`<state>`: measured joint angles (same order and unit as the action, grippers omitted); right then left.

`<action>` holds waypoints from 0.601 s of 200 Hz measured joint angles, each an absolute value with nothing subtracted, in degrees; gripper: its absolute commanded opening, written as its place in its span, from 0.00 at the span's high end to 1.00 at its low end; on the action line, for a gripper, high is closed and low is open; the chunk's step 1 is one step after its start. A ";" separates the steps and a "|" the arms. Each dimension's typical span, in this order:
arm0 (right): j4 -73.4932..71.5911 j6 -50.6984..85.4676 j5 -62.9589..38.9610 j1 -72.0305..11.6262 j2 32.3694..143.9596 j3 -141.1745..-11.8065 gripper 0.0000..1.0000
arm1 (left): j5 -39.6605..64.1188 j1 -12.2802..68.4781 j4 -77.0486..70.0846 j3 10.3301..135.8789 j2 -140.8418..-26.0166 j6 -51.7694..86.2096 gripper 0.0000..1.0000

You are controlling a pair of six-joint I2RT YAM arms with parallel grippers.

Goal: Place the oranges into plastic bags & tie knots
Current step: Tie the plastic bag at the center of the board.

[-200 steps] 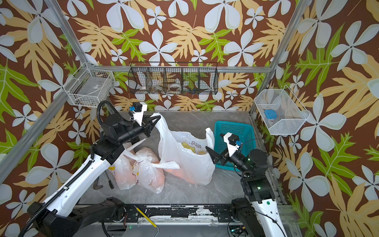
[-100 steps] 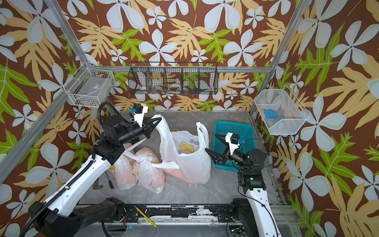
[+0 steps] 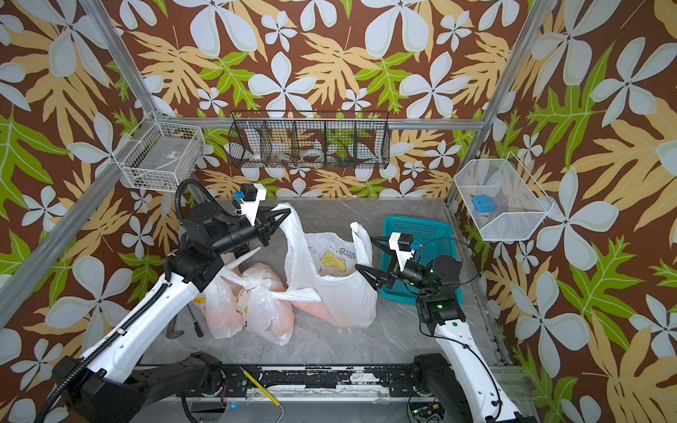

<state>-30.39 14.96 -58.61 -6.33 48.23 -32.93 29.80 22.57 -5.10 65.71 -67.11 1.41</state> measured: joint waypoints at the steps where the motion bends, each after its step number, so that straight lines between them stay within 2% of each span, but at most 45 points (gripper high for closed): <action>1: -30.41 14.96 -58.50 -6.33 48.34 -32.93 0.01 | 29.78 22.57 -5.10 65.71 -67.11 1.41 1.00; 44: -30.44 14.85 -57.04 -6.24 51.40 -34.00 0.00 | 30.00 22.55 -5.17 65.71 -67.35 1.41 1.00; 68: -30.52 14.79 -57.74 -7.38 52.53 -34.74 0.14 | 30.28 22.55 -5.19 65.71 -67.44 1.39 1.00; 85: -30.35 14.55 -58.96 -8.78 52.62 -34.92 0.32 | 30.81 22.55 -5.26 65.89 -67.64 1.21 0.98; 94: -30.33 14.52 -59.51 -9.30 52.64 -34.92 0.42 | 31.20 22.55 -5.30 66.22 -67.85 1.23 0.89; 120: -29.28 14.17 -59.96 -9.39 52.60 -35.16 0.81 | 32.97 22.17 -5.19 67.94 -68.53 1.26 0.61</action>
